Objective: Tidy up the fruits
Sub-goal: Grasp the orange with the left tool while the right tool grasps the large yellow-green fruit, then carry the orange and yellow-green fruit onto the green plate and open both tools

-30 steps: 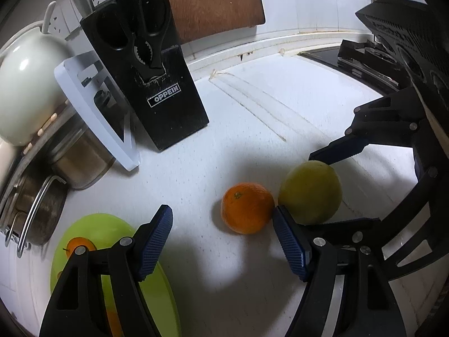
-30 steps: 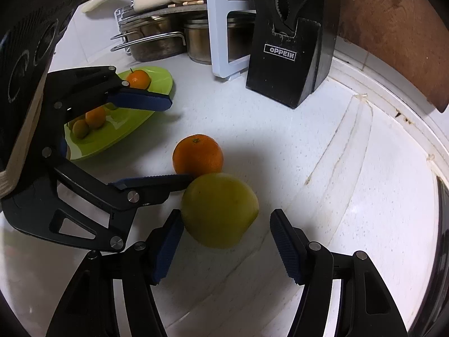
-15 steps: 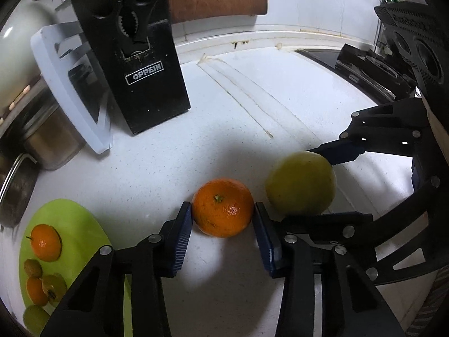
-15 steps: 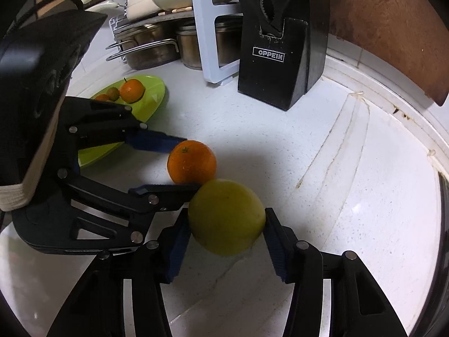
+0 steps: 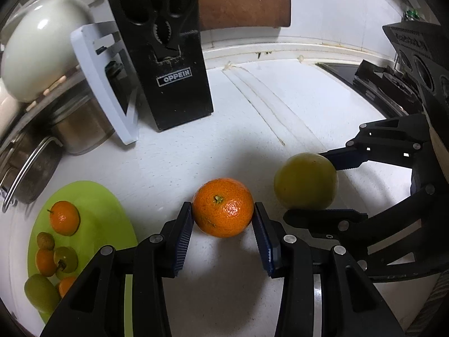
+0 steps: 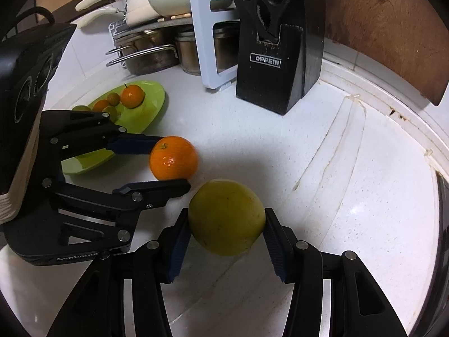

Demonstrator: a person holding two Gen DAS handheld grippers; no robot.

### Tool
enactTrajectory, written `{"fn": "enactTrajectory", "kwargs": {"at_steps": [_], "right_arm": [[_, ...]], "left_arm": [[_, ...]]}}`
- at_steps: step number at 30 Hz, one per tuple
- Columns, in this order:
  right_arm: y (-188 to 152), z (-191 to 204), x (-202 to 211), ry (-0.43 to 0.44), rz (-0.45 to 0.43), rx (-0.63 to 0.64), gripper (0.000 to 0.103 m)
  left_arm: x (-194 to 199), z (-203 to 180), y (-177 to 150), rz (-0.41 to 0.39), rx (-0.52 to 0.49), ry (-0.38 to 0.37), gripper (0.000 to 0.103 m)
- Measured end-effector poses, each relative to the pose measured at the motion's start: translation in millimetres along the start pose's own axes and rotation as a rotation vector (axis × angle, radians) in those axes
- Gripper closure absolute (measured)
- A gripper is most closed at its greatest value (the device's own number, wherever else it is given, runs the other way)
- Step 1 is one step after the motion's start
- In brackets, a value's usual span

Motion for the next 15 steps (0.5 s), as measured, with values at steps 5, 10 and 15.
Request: {"fn": "enactTrajectory", "kwargs": {"at_steps": [5,10,15], "right_arm": [[2,3,7,0.001,-0.016,0.007,0.052],[3,5,19,0.003,-0.038,0.021,0.052],[6,8,32,0.001,-0.066,0.029,0.052]], "left_arm": [[11,1,0,-0.011,0.032,0.015,0.061],[24,1,0,-0.029,0.049,0.035,0.061],[40,1,1,-0.045,0.069,0.064,0.061]]}}
Point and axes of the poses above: each gripper's, at about its wrist camera, not at the fingertips, and x roughly against the way its jaws point, z to its left, y to its top, the point moved 3 cm from there along -x, roughly the way its jaws point, and after that the axes turned 3 degrees about z, right-handed, at the moved point
